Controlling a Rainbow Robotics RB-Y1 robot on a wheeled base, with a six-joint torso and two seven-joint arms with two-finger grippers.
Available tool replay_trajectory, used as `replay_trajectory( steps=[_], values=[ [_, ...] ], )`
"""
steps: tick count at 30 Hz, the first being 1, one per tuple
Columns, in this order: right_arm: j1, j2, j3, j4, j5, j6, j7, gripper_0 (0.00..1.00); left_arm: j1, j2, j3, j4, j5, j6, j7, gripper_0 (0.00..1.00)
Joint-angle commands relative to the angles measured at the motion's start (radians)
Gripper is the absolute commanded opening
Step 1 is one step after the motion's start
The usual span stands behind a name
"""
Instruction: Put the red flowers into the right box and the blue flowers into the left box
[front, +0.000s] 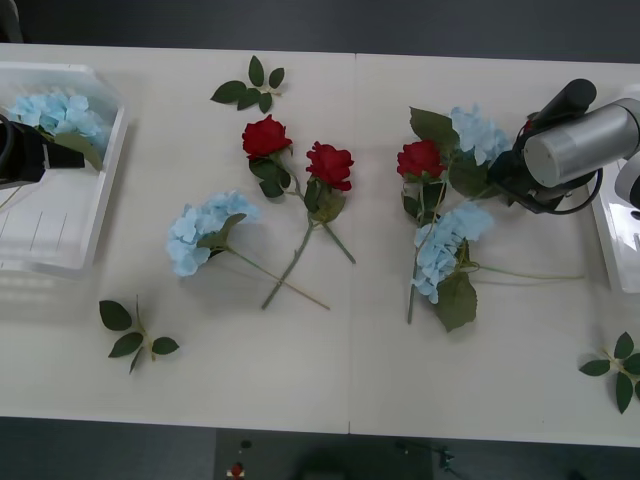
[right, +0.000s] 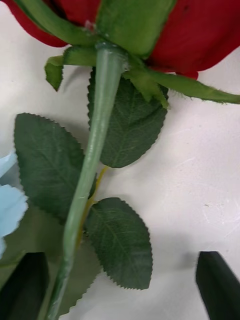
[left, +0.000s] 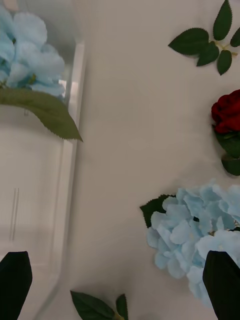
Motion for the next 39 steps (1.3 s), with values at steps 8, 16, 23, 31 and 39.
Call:
replay_trajectory(
  steps=[8, 16, 23, 31, 39],
  values=[
    [-0.011, 0.021, -0.021, 0.024, 0.027, -0.01, -0.042, 0.0, -0.105, -0.201, -0.111, -0.395, -0.374, 0.406, 0.429, 1.0],
    [-0.011, 0.022, -0.021, 0.024, 0.008, -0.048, -0.047, 0.0, -0.167, -0.313, -0.49, -0.477, -0.757, 0.509, 0.75, 1.0],
    [-0.011, -0.022, -0.073, -0.068, 0.01, -0.077, -0.035, 0.0, -0.184, -0.394, -0.715, -0.403, -0.945, 0.486, 0.92, 1.0],
    [-0.012, -0.183, -0.105, -0.295, -0.003, -0.042, 0.151, 0.0, -0.199, -0.484, -0.866, -0.257, -1.101, 0.399, 1.037, 1.0],
    [-0.011, -0.376, -0.104, -0.479, 0.008, 0.021, 0.393, 0.0, -0.216, -0.527, -0.922, -0.073, -1.175, 0.268, 1.064, 1.0]
  ],
)
